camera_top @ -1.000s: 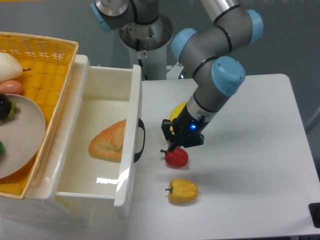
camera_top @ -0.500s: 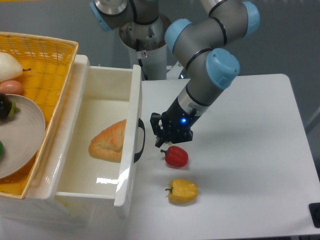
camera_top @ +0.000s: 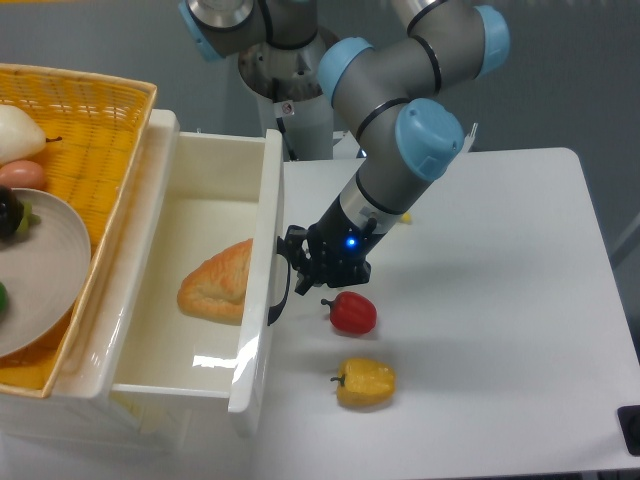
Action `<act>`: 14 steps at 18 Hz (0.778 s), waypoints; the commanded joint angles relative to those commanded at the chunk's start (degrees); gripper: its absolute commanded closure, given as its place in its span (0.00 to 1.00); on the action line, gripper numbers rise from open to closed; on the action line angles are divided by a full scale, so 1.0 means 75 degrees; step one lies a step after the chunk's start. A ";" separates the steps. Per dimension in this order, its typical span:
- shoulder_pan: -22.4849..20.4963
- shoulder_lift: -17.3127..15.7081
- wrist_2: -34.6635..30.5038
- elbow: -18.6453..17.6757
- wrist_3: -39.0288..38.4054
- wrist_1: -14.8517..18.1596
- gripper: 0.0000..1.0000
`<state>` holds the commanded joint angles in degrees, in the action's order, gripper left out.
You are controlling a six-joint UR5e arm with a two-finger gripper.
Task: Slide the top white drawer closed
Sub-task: 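Push the drawer front with the gripper, sliding the drawer into the cabinet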
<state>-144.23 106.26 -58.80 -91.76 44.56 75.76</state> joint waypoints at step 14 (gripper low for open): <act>0.0235 -0.0270 0.0000 -0.0059 0.0000 0.0270 0.94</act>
<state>-142.47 104.24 -58.80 -92.20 44.56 77.78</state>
